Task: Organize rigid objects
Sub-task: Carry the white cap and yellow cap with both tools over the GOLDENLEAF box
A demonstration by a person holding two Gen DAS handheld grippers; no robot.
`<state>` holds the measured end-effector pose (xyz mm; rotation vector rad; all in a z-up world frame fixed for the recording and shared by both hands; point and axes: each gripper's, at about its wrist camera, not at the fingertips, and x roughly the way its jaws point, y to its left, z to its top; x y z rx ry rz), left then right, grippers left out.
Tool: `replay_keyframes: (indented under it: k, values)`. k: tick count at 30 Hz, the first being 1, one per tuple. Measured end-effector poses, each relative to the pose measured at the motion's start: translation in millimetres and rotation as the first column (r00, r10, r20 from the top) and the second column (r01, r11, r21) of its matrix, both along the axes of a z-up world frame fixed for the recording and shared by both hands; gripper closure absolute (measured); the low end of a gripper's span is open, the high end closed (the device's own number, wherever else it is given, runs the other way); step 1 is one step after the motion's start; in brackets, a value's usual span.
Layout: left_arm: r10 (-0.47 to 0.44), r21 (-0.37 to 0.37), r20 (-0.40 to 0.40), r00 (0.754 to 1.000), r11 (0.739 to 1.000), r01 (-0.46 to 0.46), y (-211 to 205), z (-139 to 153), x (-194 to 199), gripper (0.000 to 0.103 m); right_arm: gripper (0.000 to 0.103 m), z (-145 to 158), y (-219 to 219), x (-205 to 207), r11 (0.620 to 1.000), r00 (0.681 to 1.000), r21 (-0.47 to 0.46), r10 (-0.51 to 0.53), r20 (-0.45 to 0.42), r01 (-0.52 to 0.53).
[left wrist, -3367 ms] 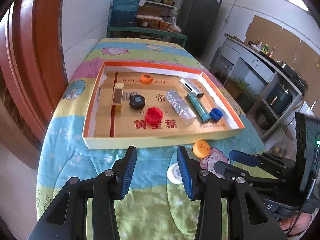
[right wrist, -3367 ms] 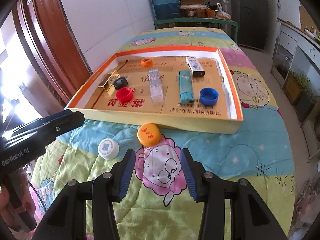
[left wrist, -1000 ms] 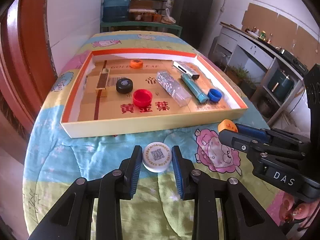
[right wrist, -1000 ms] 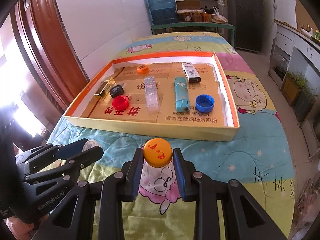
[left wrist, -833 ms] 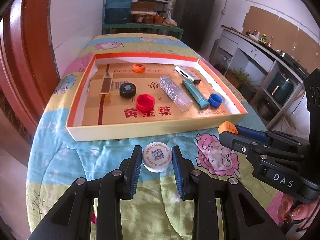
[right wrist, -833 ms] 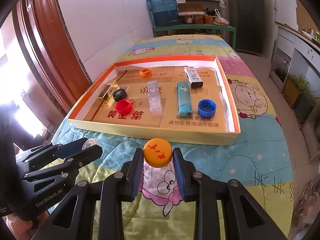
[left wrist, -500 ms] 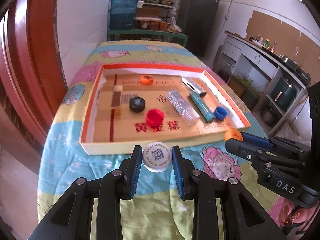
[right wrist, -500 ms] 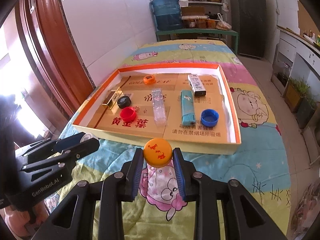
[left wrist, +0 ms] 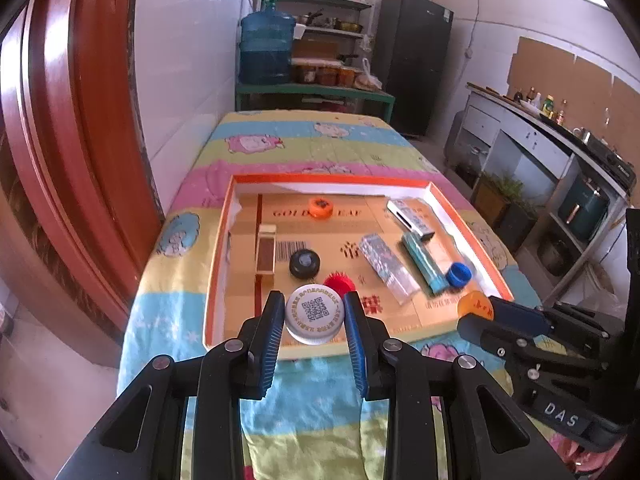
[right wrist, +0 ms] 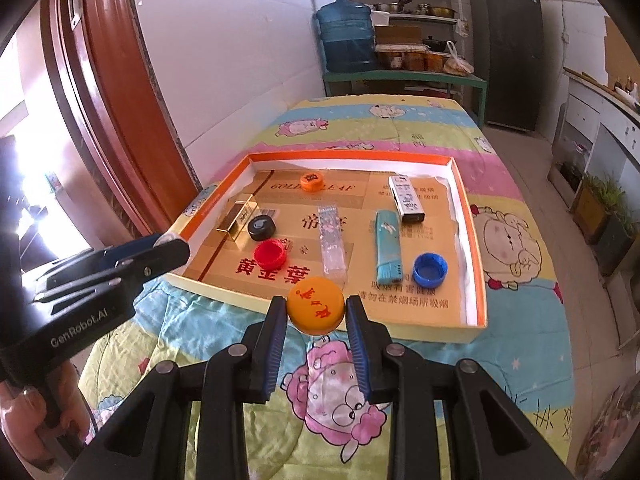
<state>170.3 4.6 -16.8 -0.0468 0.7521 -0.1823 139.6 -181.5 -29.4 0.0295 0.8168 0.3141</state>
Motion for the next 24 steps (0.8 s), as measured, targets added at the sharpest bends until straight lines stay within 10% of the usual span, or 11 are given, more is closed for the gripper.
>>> replay_keyframes:
  k: [24]
  values:
    - [0.01,-0.011,0.029,1.0,1.0,-0.01,-1.9,17.5,47.4,0.072,0.072,12.3,10.6,40.0,0.999,0.999,-0.021,0.025,0.032,-0.024]
